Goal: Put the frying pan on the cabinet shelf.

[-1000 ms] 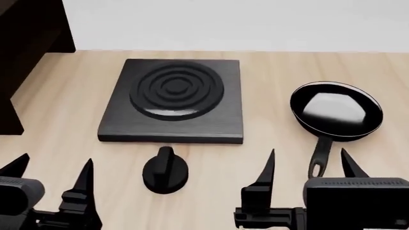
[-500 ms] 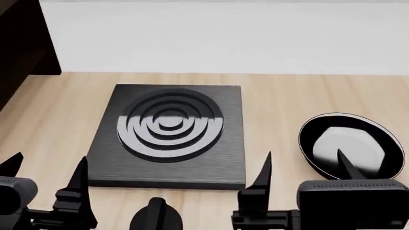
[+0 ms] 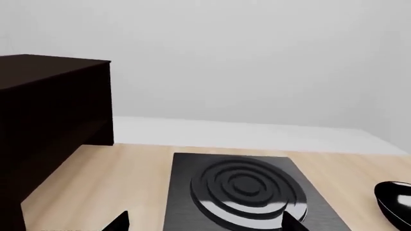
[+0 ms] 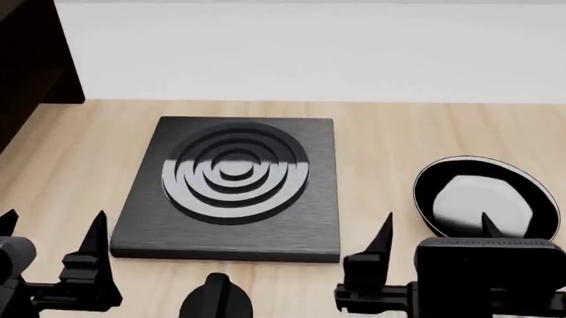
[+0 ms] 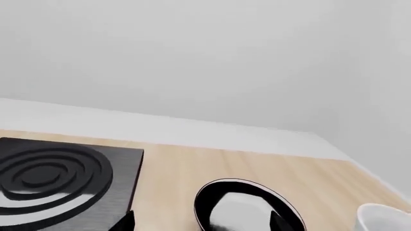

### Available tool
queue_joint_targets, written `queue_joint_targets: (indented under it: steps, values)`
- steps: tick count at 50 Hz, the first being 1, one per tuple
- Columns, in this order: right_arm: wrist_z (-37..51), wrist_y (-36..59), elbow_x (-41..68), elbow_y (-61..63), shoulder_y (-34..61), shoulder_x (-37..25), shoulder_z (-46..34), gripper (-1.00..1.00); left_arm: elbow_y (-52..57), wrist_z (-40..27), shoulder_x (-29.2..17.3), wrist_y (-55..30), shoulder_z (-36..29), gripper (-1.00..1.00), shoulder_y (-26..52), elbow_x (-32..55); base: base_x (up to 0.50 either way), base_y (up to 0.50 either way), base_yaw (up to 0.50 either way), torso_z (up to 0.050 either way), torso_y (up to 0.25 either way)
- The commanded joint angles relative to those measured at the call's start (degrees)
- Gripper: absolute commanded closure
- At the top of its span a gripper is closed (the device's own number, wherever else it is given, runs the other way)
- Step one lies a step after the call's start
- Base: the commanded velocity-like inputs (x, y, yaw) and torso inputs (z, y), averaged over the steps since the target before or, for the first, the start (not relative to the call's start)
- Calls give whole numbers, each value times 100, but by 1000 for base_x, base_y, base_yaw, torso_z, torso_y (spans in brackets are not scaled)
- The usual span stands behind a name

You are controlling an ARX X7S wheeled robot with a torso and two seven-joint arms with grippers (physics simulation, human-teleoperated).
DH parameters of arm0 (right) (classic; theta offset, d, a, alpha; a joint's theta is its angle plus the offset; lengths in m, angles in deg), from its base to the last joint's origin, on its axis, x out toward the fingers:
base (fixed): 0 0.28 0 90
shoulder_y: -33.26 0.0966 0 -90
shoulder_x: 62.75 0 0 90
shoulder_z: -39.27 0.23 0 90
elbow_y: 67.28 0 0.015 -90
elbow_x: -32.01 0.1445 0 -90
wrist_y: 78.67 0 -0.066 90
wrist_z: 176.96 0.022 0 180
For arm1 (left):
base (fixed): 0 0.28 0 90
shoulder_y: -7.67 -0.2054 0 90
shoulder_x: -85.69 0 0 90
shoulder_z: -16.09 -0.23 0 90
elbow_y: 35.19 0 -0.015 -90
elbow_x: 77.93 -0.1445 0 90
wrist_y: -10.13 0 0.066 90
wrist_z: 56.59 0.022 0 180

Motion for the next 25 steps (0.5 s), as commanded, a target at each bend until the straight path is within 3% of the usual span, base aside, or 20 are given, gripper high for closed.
queue_joint_targets:
  steps: [1,5,6,9,11,13,17,25]
  values:
    - [98,644,-285,-469,478,32,-189,-100,-442,-43,80,-272,323,-100,479,-1,0,0,0,0,0]
    - [178,858,-367,-837,808,26,-265,-100,-778,-91,38,-593,298,-100,914,51,0,0,0,0,0]
    - [187,879,-386,-889,869,11,-294,-100,-964,-237,213,-952,581,-100,1057,250,0,0,0,0,0]
    - [212,958,-427,-1037,1042,-13,-366,-100,-1266,11,124,-432,360,-100,1060,70,0,0,0,0,0]
    - [241,993,-479,-1168,1128,-43,-459,-100,-1593,88,110,-728,346,-100,1234,212,0,0,0,0,0]
    - [234,989,-463,-1315,1172,-22,-445,-100,-1750,266,219,-441,578,-100,1291,377,0,0,0,0,0]
    - [307,838,-520,-1710,1219,7,-467,-100,-2057,575,-87,-442,199,-100,1484,265,0,0,0,0,0]
    - [445,703,-623,-2417,1407,94,-572,-100,-2011,566,-44,-604,293,-100,1443,457,0,0,0,0,1]
